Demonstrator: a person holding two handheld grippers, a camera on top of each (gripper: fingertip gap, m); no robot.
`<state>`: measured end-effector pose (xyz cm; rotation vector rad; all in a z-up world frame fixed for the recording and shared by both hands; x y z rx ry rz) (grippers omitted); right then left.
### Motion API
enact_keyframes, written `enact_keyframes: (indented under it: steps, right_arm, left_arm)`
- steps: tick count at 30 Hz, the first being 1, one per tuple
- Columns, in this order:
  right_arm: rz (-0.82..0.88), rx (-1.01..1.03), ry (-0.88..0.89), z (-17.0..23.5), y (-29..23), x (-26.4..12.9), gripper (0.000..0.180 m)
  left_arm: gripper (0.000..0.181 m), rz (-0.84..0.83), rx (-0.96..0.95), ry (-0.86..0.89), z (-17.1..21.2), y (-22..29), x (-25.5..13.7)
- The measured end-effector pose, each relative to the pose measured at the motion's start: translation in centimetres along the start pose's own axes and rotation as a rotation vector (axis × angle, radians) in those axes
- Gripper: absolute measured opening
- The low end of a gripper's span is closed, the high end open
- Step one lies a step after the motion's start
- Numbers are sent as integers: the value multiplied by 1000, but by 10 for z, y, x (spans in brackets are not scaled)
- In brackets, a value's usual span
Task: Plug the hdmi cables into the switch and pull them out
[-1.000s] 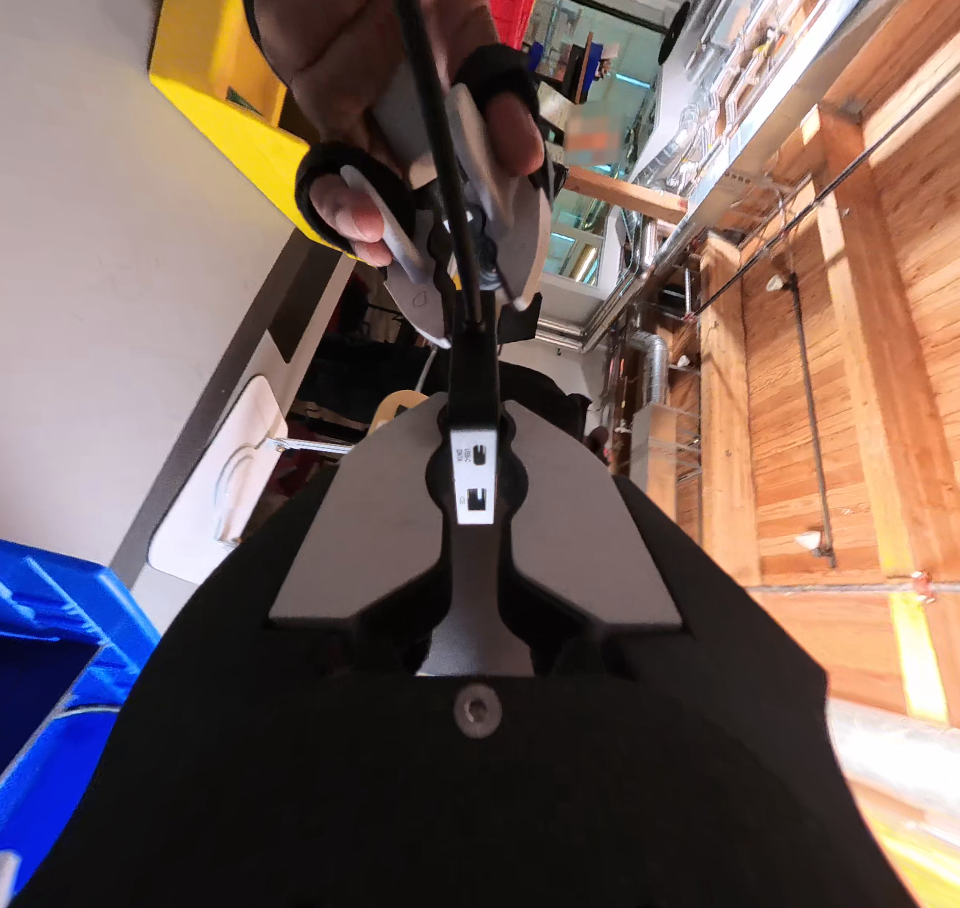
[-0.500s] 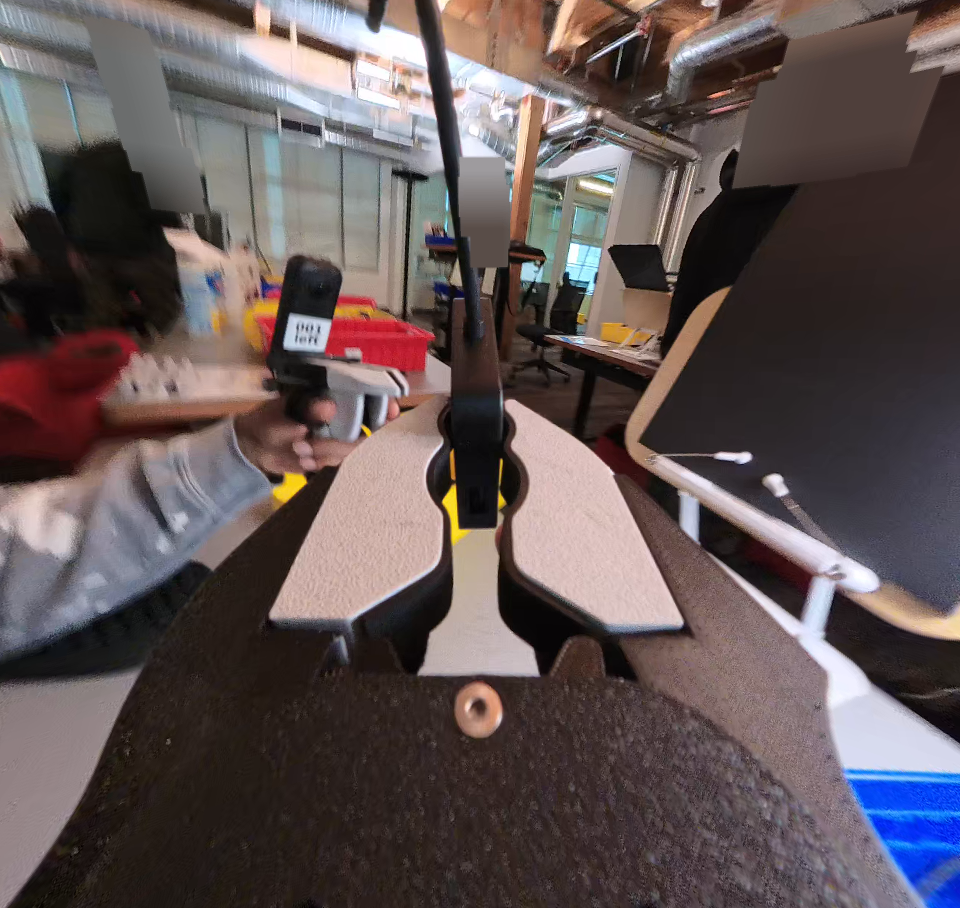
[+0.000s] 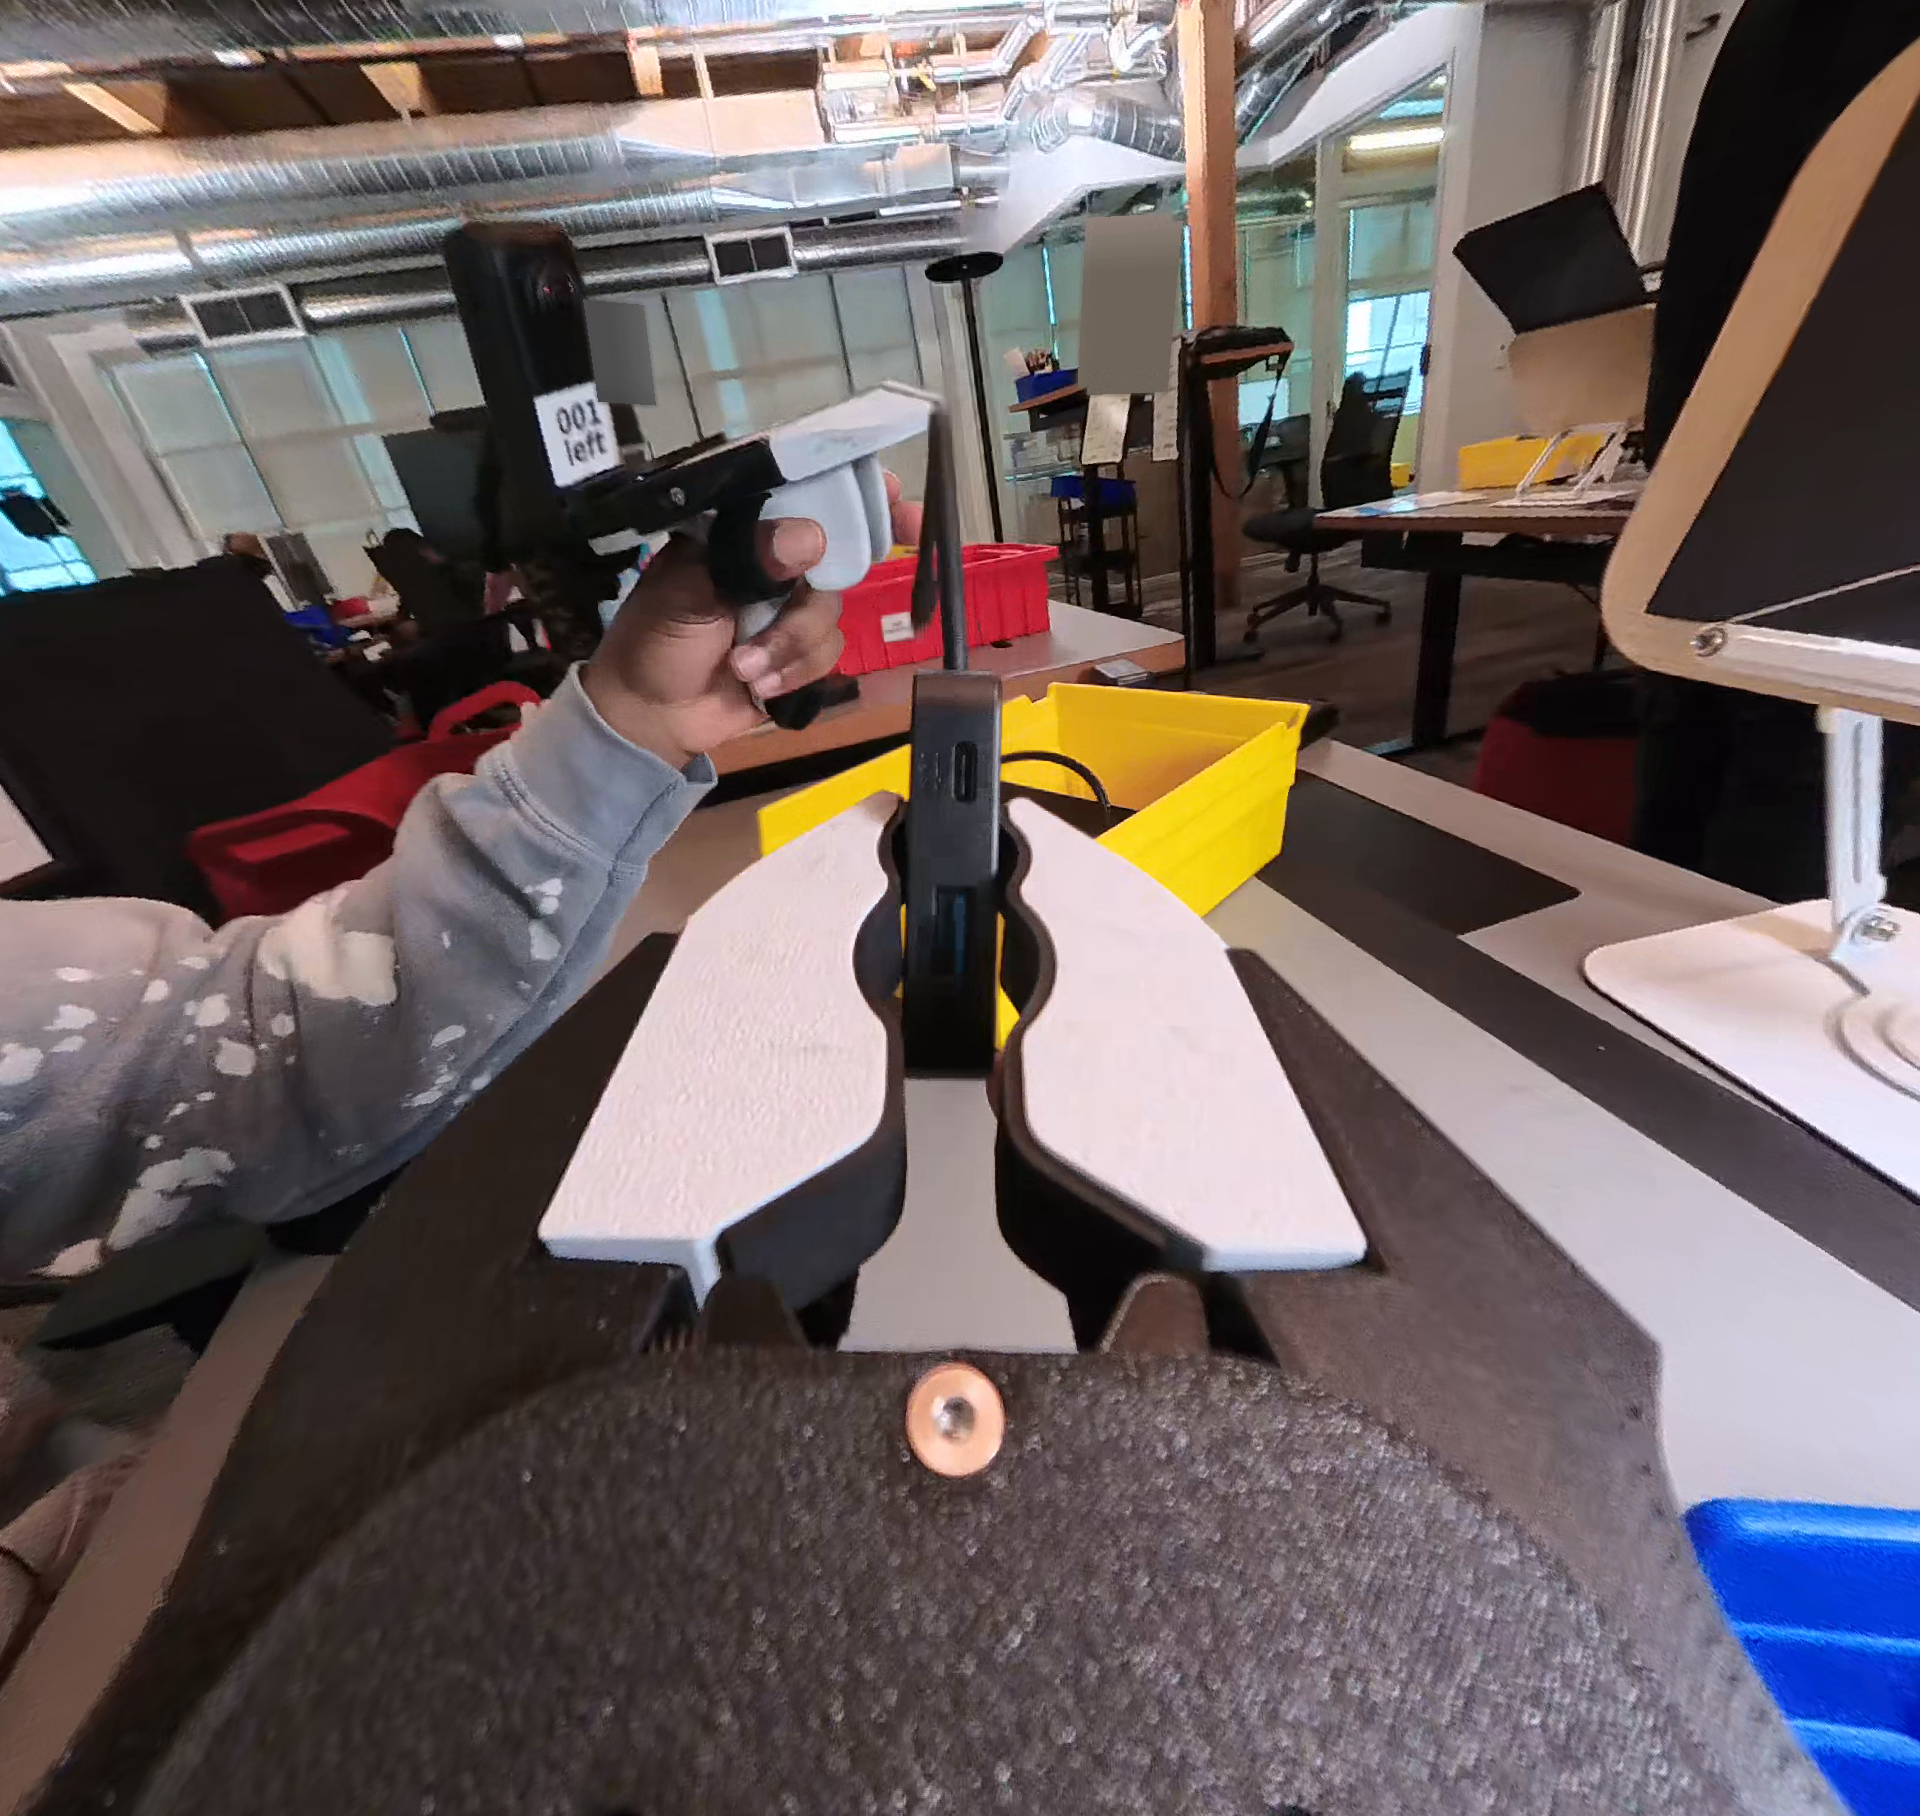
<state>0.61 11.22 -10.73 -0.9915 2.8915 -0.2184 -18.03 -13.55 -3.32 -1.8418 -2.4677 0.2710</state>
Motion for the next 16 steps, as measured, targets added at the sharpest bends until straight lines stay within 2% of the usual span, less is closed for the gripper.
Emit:
enact_keyframes:
  steps: [3, 8, 13, 16]
  right_arm:
    - [-4, 25, 66, -4, 8, -14, 13]
    - [11, 47, 120, -8, 26, -35, 13]
    - [-58, 51, 172, -14, 29, -44, 13]
    - [-99, 81, 214, -14, 30, -48, 13]
  left_arm:
    - [3, -44, -45, -86, 4, -26, -9]
    - [9, -86, -3, -426, 20, -85, -10]
    - [22, -57, 48, -880, 66, -136, 11]
    - [27, -11, 43, -1006, 93, -145, 22]
Point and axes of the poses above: each gripper's, where its closed fingertips meet, x out along the fingers, z out of its underside, y = z × x across the jaws, the point moved 10 cm from there along -x, back along the fingers, and after that the axes turned 10 degrees about -y, right-handed, at the moved point
